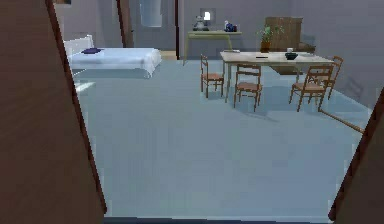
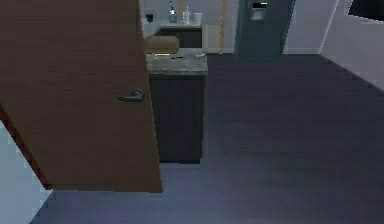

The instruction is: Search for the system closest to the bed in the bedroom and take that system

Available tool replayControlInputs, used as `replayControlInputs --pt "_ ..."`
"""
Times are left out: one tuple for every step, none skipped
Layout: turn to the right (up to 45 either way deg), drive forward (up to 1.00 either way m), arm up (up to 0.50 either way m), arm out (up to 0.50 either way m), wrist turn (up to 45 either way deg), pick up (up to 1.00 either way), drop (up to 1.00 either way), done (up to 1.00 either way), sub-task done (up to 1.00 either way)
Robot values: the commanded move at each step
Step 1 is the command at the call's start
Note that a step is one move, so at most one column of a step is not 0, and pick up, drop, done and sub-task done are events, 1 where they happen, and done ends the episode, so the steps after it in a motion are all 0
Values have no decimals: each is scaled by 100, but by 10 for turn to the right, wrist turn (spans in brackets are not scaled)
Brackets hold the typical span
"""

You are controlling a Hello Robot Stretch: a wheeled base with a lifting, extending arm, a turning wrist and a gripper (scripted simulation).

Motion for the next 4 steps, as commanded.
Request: replayControlInputs --pt "0 5 0 0 0 0 0 0 0" --pt "-60 0 0 0 0 0 0 0 0" --pt "0 100 0 0 0 0 0 0 0" --pt "-30 0 0 0 0 0 0 0 0"
